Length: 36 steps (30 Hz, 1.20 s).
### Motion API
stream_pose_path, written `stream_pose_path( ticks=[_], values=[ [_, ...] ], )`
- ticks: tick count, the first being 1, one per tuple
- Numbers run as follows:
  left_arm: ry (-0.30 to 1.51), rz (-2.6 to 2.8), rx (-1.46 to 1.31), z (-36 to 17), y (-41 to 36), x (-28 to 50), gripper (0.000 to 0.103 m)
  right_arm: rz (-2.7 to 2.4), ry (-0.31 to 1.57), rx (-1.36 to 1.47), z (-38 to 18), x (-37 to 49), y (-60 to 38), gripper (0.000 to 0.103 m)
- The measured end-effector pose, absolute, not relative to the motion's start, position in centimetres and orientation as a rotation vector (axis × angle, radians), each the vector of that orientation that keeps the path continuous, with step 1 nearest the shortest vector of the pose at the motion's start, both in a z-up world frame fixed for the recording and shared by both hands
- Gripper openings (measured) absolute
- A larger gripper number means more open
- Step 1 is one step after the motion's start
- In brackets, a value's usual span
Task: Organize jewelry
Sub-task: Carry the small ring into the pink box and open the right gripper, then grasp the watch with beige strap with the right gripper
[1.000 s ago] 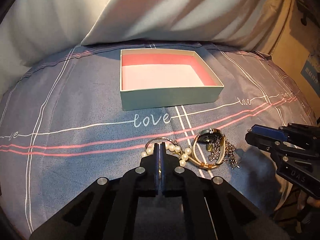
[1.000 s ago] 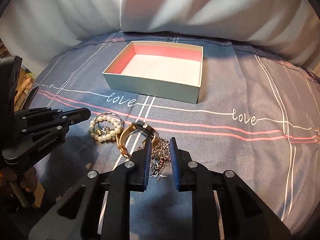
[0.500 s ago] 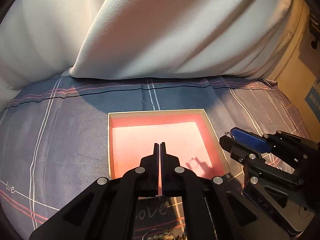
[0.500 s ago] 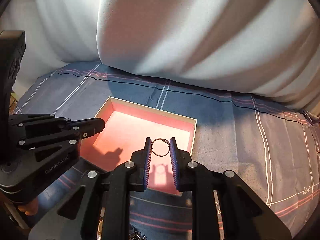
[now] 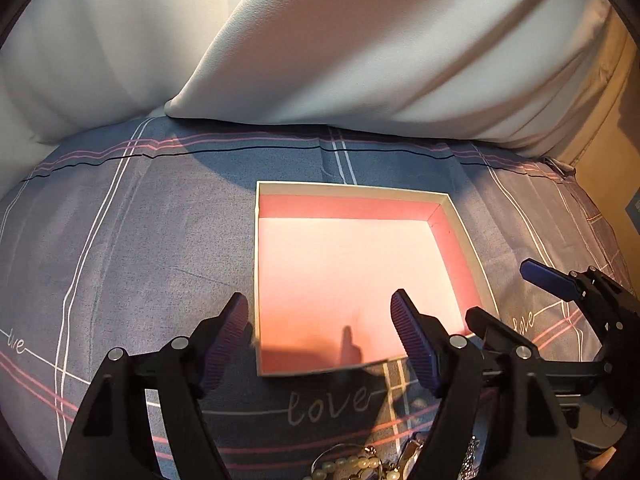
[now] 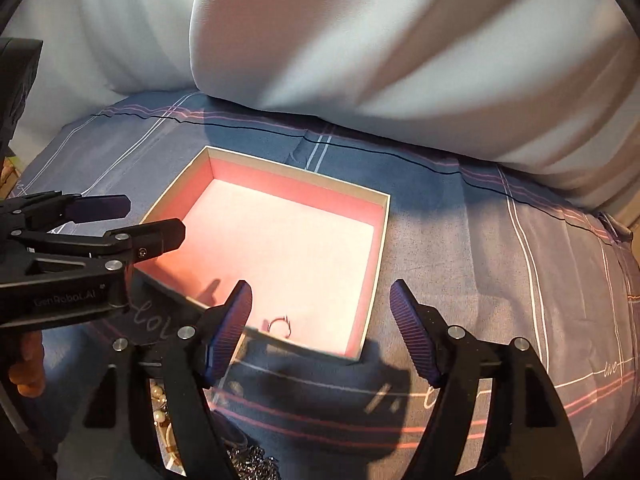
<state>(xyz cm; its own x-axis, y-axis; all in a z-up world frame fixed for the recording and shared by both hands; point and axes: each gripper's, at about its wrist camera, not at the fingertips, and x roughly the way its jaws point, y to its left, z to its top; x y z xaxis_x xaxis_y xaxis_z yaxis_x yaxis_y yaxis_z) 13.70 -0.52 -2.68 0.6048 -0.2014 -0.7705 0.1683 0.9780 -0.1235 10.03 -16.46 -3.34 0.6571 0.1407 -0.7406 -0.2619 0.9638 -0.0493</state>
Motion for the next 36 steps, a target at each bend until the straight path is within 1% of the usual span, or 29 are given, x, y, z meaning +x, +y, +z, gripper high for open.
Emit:
stream_pose_path(
  ticks=[1,2,3,6,9,13,19,23,26,28,30,31,32,33,34,36],
  values=[
    [0.888,-0.221,-0.034,-2.8,-0.2,12.6,0.075,0.233,0.828,-0.144,-3.5,9.1,-16.9,0.072],
    [0.883,-0.222,-0.028,-3.0,0.0,11.6,0.080,0.236,0.835,-0.131,-3.8,8.1,-17.3,0.072],
    [0.885,-0.221,-0.025,-3.4,0.3,10.5,0.082,0.237,0.845,-0.117,-4.2,7.1,-17.8,0.074],
    [0.910,-0.239,-0.017,-5.3,0.9,7.3,0.083,0.237,0.887,-0.071,-5.8,4.0,-18.9,0.077],
    [0.942,-0.245,-0.010,-7.2,1.3,4.6,0.083,0.241,0.932,-0.024,-7.3,1.2,-19.7,0.077],
    [0.946,-0.279,-0.004,-8.3,1.3,2.2,0.083,0.250,0.936,-0.005,-7.9,-1.7,-19.7,0.077],
    [0.942,-0.314,0.133,-9.4,-0.8,2.6,0.084,0.269,0.940,-0.059,-8.4,-2.4,-18.2,0.078],
    [0.943,-0.302,0.233,-10.2,-1.9,3.7,0.089,0.274,0.953,-0.098,-9.1,-2.0,-17.4,0.079],
    [0.945,-0.285,0.276,-10.5,-2.3,3.9,0.089,0.288,0.944,-0.164,-9.5,-1.6,-16.3,0.079],
    [0.947,-0.284,0.268,-10.5,-2.1,4.0,0.087,0.312,0.933,-0.218,-9.7,-1.2,-15.4,0.079],
    [0.937,-0.283,0.266,-10.2,-1.8,3.9,0.072,0.344,0.929,-0.250,-9.9,-0.8,-14.6,0.079],
    [0.935,-0.282,0.267,-10.1,-1.6,3.8,0.068,0.358,0.928,-0.258,-10.0,-0.5,-14.3,0.079],
    [0.932,-0.280,0.261,-10.0,-1.4,3.8,0.059,0.368,0.925,-0.266,-10.0,-0.3,-14.0,0.079],
    [0.930,-0.280,0.249,-9.8,-1.1,3.8,0.054,0.377,0.920,-0.277,-10.1,-0.1,-13.7,0.079],
    [0.931,-0.283,0.233,-9.7,-0.8,3.9,0.052,0.383,0.922,-0.289,-10.2,0.2,-13.3,0.079],
    [0.929,-0.290,0.204,-9.6,-0.3,4.0,0.045,0.398,0.930,-0.312,-10.3,0.7,-12.6,0.079]
  ],
)
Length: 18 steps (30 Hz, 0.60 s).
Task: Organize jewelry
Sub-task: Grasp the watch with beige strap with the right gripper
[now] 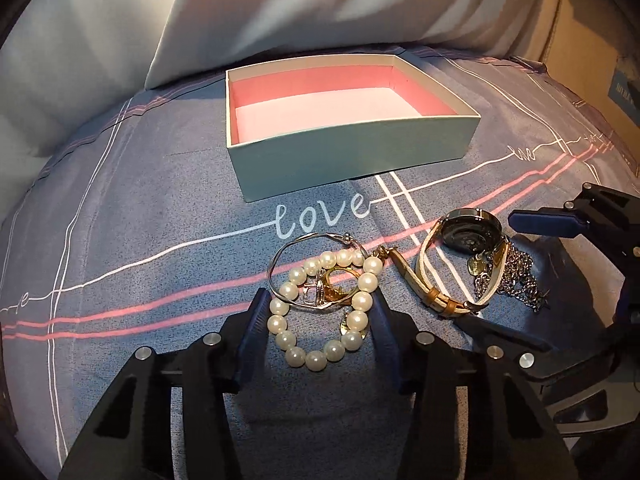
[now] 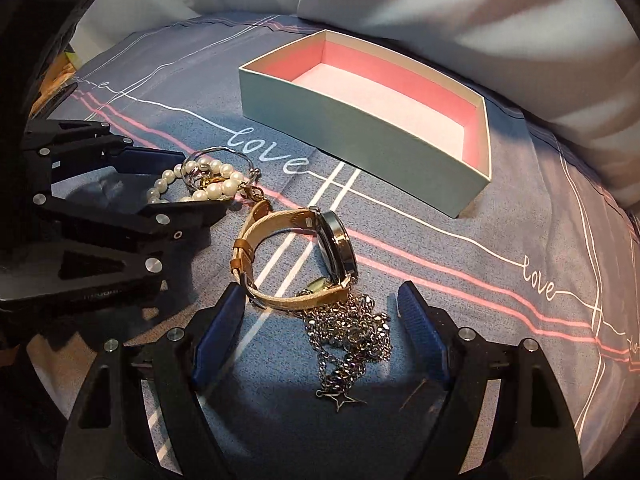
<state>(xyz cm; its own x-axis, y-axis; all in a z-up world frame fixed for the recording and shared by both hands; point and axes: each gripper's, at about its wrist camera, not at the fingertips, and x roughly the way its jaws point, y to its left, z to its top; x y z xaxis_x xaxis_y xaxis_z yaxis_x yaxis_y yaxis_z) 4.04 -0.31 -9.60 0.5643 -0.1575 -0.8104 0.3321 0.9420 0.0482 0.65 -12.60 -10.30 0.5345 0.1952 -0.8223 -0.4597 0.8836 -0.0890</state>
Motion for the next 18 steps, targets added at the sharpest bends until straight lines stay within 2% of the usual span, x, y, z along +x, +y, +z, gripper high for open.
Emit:
stream_pose_path(
  ticks=[5,7,13,14,15,18],
  values=[
    [0.944,-0.314,0.137,-9.1,0.3,4.4,0.034,0.423,0.923,-0.295,-10.2,2.0,-11.6,0.081],
    [0.949,-0.325,0.112,-8.9,0.4,4.4,0.032,0.441,0.937,-0.277,-10.2,2.3,-11.4,0.059],
    [0.943,-0.338,0.078,-8.2,0.1,4.0,0.024,0.415,0.932,-0.180,-9.1,2.2,-12.9,0.056],
    [0.941,-0.350,0.065,-7.9,0.1,3.9,0.014,0.413,0.926,-0.172,-8.8,2.1,-13.2,0.056],
    [0.944,-0.357,0.054,-7.7,0.0,3.9,0.012,0.403,0.919,-0.168,-8.5,2.0,-13.4,0.056],
    [0.924,-0.352,0.053,-6.9,-0.4,3.7,0.012,0.400,0.912,-0.140,-7.7,1.7,-14.0,0.056]
  ],
)
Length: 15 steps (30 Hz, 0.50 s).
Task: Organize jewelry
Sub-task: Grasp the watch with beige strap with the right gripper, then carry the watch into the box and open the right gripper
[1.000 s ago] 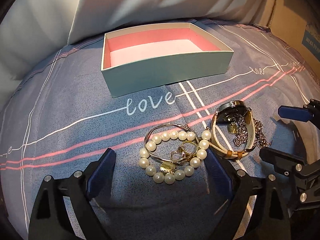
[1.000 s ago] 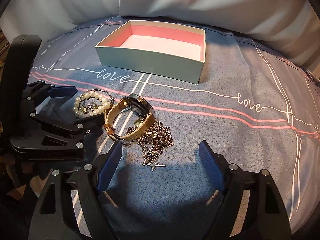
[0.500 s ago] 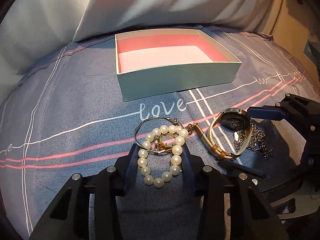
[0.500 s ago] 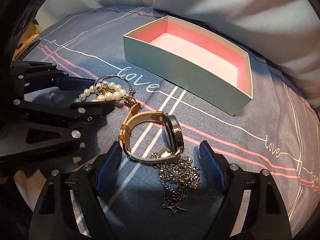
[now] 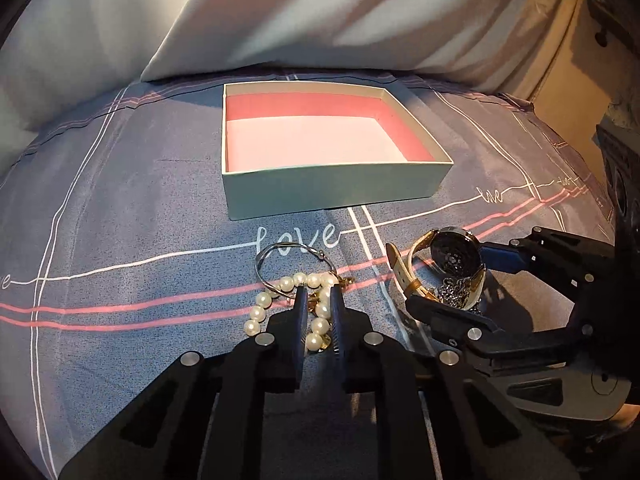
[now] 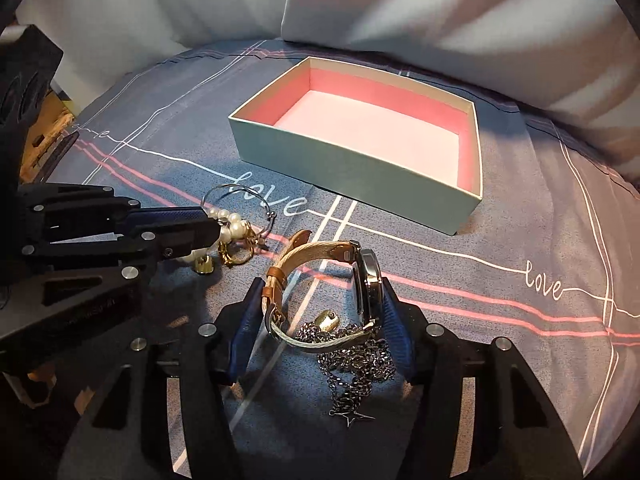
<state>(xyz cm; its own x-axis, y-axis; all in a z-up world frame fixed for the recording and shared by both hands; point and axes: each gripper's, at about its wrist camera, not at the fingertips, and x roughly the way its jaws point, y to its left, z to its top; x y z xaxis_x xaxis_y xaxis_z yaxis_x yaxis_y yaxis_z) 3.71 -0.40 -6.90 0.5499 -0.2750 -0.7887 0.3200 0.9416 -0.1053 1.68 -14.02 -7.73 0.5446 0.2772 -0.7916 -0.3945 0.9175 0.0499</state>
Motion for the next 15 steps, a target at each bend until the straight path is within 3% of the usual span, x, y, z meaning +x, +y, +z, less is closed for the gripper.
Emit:
stream_pose_path(
  ticks=[15],
  values=[
    [0.901,-0.343,0.027,-5.2,-0.3,3.8,0.007,0.399,0.887,-0.119,-6.4,1.3,-14.3,0.056]
  ],
)
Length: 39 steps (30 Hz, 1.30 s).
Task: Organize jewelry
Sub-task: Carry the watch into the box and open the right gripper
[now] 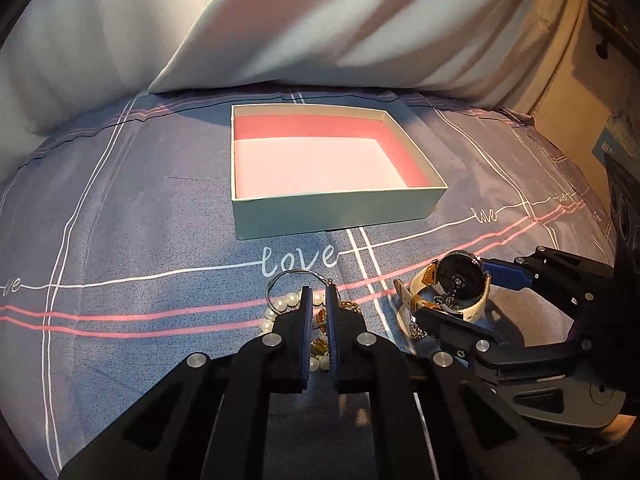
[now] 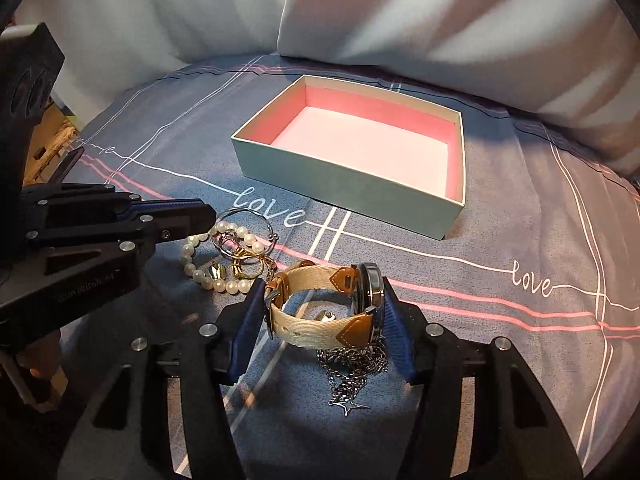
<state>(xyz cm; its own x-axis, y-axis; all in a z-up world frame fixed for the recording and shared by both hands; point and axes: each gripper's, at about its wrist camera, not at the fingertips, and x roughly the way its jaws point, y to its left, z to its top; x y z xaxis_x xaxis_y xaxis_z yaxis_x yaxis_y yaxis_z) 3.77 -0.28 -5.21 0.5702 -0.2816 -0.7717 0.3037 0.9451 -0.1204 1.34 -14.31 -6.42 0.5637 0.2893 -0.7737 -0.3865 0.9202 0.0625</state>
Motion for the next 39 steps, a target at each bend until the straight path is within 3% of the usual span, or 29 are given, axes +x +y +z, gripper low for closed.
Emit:
stream_pose_path(
  ticks=[23,30,39],
  values=[
    [0.826,-0.305,-0.035,0.8,-2.1,11.5,0.007,0.331,0.730,-0.172,1.2,8.4,-14.5,0.056],
    [0.809,-0.296,-0.044,2.2,-2.5,13.8,0.007,0.309,0.756,-0.199,0.4,10.7,-14.6,0.056],
    [0.866,-0.288,-0.059,0.3,-2.6,15.9,0.007,0.303,0.808,-0.207,-1.0,12.3,-14.4,0.056]
  ],
)
